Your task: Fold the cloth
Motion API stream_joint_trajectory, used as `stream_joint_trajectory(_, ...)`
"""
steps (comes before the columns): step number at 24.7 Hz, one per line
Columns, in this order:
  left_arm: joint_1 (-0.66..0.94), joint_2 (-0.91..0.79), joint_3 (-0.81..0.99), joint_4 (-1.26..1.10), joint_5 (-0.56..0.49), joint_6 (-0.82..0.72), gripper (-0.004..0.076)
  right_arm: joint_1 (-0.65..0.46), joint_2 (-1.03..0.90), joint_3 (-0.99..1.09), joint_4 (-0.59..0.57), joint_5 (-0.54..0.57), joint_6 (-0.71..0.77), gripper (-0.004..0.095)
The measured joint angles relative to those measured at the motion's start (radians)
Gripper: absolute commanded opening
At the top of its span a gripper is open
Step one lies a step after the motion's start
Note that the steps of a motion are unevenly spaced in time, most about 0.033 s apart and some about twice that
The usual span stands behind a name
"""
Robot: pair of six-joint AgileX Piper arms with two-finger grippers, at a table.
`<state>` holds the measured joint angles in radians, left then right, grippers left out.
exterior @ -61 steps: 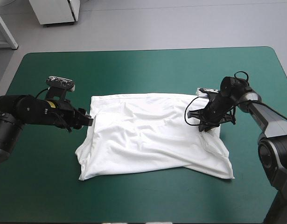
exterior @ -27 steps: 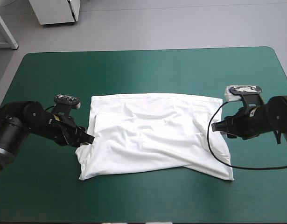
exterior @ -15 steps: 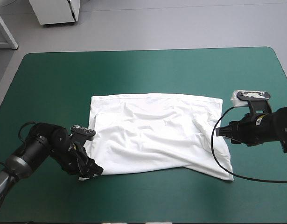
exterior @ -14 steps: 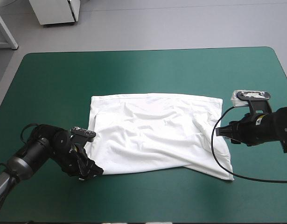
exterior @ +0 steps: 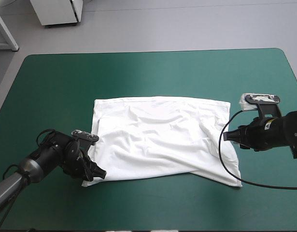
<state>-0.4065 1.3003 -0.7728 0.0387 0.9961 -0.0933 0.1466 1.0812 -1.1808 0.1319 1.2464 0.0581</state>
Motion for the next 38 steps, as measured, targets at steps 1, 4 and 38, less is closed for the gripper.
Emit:
stream_joint_trajectory(1,0.000,0.017,0.000,0.000,-0.011,-0.001,0.0333,0.000,0.000,0.000,0.000,0.000,0.000,0.0347)
stream_joint_trajectory(4,0.000,0.054,0.000,-0.008,-0.025,-0.003,0.0333,0.000,0.000,0.000,0.000,0.000,0.001,0.0347)
stream_joint_trajectory(38,-0.001,0.062,0.055,-0.082,-0.086,-0.002,-0.0009,0.000,0.138,0.436,-0.020,-0.230,0.012,0.0439)
